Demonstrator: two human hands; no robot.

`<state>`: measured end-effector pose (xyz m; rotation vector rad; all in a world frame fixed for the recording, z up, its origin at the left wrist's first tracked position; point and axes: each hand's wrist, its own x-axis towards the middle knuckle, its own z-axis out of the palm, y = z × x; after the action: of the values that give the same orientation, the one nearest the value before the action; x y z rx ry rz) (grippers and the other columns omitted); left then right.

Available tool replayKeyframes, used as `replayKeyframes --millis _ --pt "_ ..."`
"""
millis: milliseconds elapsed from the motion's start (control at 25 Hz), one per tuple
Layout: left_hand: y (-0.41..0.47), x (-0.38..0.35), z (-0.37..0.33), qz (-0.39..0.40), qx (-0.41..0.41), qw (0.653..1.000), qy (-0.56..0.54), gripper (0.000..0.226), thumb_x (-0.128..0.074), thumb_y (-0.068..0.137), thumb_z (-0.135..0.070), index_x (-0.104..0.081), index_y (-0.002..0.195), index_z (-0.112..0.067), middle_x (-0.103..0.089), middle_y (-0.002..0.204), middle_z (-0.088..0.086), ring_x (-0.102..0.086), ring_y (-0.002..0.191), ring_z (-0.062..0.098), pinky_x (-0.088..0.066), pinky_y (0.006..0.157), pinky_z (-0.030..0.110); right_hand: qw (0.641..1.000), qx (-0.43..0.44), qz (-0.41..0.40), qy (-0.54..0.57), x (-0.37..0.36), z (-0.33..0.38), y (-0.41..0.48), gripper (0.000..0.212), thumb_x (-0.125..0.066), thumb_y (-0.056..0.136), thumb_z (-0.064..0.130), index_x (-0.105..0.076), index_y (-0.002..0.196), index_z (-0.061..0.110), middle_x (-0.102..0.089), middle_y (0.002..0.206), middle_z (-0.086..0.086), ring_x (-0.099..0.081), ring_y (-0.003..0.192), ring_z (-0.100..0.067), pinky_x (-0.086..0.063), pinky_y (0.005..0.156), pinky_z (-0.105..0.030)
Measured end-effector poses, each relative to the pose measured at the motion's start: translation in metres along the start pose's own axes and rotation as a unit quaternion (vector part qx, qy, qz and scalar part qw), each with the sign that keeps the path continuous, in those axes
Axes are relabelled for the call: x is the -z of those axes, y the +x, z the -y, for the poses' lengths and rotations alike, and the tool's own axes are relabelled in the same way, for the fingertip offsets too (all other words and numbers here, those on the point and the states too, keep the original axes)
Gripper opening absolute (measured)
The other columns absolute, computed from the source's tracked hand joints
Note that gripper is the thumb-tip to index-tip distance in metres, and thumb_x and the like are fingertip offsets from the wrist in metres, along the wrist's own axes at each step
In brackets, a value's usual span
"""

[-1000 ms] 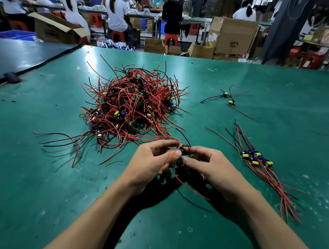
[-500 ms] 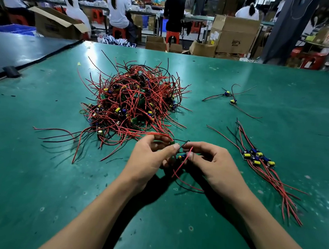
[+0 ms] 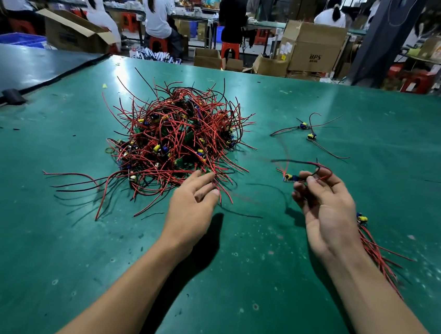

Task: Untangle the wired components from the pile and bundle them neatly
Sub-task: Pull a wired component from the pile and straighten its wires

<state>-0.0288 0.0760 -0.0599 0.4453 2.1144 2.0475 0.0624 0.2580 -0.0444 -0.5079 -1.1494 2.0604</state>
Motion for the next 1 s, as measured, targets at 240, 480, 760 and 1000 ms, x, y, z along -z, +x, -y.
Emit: replayKeyframes --millis 240,480,760,1000 --pt "-0.011 -0.005 -0.004 0.002 -0.121 0.985 0.123 0.010 -0.063 0.092 -0.010 -0.072 0.096 -0.010 -0.069 0.088 0.003 -0.062 0.069 0.006 -0.051 0.065 0.018 0.971 -0.169 0.072 0.151 -0.007 0.014 -0.010 0.019 -0.054 0.094 0.014 -0.072 0.090 0.017 -0.069 0.077 0.002 -0.060 0.058 -0.010 -0.055 0.062 -0.024" --pt "-0.020 -0.015 -0.016 0.194 0.177 0.943 -0.203 0.039 -0.059 0.090 -0.038 -0.060 0.098 0.000 -0.064 0.069 0.019 -0.060 0.043 0.023 -0.048 0.039 0.024 0.957 -0.214 0.191 0.042 -0.024 -0.010 -0.030 0.016 -0.075 0.070 0.018 -0.077 0.086 0.021 -0.064 0.082 0.000 -0.051 0.064 -0.010 -0.044 0.071 -0.025" --pt "-0.018 -0.012 -0.011 0.206 0.152 0.942 -0.217 0.028 -0.075 0.071 -0.011 -0.066 0.096 -0.002 -0.069 0.079 0.015 -0.065 0.058 0.019 -0.057 0.055 0.027 0.965 -0.163 0.190 -0.084 -0.022 -0.016 -0.034 0.011 -0.072 0.088 0.017 -0.070 0.097 0.011 -0.066 0.084 -0.011 -0.064 0.067 -0.020 -0.054 0.057 -0.028" --pt "-0.018 -0.007 -0.009 0.205 0.095 0.967 -0.118 0.014 -0.071 0.081 0.004 -0.074 0.092 -0.004 -0.072 0.078 0.013 -0.061 0.066 0.022 -0.052 0.065 0.027 0.965 -0.146 0.113 -0.187 -0.018 -0.009 -0.027 0.010 -0.076 0.085 0.025 -0.076 0.083 0.015 -0.060 0.070 -0.003 -0.052 0.054 -0.012 -0.038 0.052 -0.023"
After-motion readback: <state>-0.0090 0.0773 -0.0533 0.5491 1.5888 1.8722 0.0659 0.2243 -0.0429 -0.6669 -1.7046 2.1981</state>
